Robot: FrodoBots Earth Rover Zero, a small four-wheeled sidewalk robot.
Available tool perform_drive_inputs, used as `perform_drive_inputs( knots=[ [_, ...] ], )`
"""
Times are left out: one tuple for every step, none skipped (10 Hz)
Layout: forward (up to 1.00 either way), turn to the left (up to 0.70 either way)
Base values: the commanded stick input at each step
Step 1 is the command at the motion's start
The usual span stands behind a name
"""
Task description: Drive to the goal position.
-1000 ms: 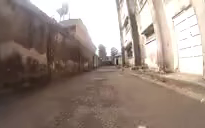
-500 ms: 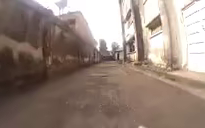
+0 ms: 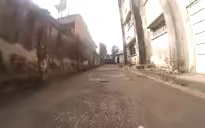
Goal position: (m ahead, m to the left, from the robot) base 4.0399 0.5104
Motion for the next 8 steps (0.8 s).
perform_drive_inputs(
  knots=[
    [0.7,0.0],
    [0.7,0.0],
    [0.7,0.0],
    [0.7,0.0],
    [0.7,0.0],
    [0.7,0.0],
    [0.7,0.0],
    [0.7,0.0]
  ],
)
